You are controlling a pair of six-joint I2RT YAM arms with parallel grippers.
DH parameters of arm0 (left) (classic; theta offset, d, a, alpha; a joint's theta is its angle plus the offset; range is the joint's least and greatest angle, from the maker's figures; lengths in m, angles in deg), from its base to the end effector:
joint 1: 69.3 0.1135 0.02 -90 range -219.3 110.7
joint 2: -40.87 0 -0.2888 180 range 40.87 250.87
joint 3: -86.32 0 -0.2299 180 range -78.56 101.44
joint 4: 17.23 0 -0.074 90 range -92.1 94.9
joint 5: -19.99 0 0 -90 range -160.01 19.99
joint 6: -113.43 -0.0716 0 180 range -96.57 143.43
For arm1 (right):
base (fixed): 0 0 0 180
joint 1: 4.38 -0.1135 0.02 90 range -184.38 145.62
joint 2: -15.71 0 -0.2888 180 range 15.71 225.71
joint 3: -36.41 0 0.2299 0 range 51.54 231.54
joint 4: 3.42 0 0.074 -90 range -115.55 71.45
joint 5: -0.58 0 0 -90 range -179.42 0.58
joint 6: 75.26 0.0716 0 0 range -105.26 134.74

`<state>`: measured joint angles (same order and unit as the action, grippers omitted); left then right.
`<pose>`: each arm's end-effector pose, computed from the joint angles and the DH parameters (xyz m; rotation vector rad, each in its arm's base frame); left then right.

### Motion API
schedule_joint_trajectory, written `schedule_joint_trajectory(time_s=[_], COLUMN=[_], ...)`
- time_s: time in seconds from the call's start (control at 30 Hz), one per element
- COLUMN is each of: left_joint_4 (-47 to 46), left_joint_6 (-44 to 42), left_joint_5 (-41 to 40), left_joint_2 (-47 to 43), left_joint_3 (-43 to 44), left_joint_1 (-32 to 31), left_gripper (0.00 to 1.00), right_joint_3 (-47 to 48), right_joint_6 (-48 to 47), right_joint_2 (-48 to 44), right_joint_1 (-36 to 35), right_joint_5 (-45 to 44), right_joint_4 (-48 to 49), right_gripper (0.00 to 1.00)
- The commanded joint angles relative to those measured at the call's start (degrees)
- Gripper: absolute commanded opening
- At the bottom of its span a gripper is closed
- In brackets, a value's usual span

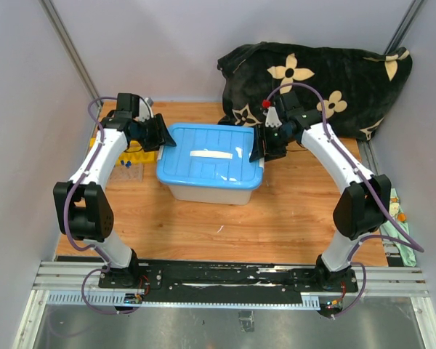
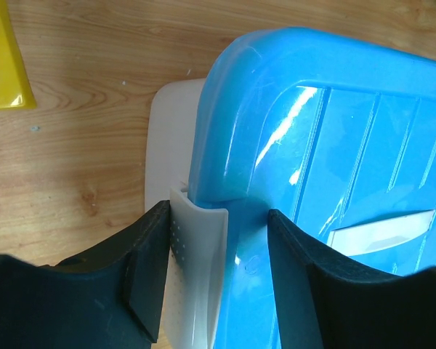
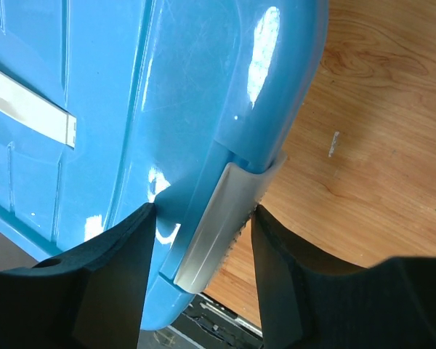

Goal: Organize the chemistry lab equipment
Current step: Close the lid of the storage box.

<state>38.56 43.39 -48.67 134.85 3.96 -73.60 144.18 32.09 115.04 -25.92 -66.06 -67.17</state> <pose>0.3529 -0.0527 0.3052 -0.1804 2.4974 -0.6404 0.3372 0.1636 0.3173 -0.2626 2.5898 0.7765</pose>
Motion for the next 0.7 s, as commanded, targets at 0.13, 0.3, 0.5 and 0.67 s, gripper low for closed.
schedule_joint_trajectory(time_s=[0.13, 0.3, 0.5, 0.67], left_joint_4=[5.56, 5.37, 4.17, 4.25], left_joint_6=[0.61, 0.65, 0.93, 1.52], left_joint_5=[5.4, 2.41, 1.53, 0.38], left_joint_2=[-0.38, -1.37, -2.85, -3.69], left_joint_3=[-0.22, -0.05, 1.8, 3.54], left_joint_1=[-6.05, -6.07, -6.08, -6.08], left_gripper=[0.46, 0.56, 0.66, 0.7], right_joint_3=[3.21, 2.42, 1.93, 4.47], right_joint_6=[-6.78, -5.58, -5.57, -5.57], right_joint_2=[4.26, 2.5, -0.88, -2.19], right_joint_1=[-8.28, -8.39, -8.25, -8.24], right_joint_5=[-7.02, -8.58, -7.05, -8.38], right_joint_4=[-3.13, -1.64, 0.76, -0.42], right_gripper=[0.36, 0.6, 0.64, 0.64])
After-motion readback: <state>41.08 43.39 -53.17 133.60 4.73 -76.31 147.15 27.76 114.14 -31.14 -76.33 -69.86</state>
